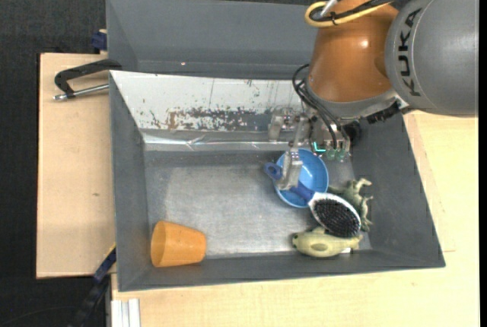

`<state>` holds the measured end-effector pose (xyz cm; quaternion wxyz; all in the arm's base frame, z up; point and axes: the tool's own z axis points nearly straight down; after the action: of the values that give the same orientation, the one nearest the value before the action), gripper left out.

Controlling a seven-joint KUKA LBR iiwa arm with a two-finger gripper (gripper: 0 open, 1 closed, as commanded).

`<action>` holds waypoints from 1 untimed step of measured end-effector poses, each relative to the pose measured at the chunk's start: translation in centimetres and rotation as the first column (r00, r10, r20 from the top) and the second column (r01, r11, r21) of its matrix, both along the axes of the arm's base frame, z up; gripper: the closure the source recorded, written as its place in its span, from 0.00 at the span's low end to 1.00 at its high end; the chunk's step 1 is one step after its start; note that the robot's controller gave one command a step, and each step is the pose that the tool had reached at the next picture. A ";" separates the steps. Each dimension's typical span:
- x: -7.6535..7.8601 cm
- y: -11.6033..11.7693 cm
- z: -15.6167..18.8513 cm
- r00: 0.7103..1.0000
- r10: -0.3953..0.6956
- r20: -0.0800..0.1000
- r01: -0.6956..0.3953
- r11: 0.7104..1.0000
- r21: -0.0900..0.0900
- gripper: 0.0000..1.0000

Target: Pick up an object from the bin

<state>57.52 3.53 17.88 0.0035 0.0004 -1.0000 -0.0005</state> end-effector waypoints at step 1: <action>-0.2 -6.7 -10.7 0.985 0.174 0.007 -0.174 0.985 0.002 0.00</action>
Offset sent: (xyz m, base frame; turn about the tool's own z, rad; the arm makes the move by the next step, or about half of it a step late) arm -0.0035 -0.0675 -0.1088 -0.1791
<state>57.30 -3.21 7.15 0.0000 0.0878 -0.9961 -0.0014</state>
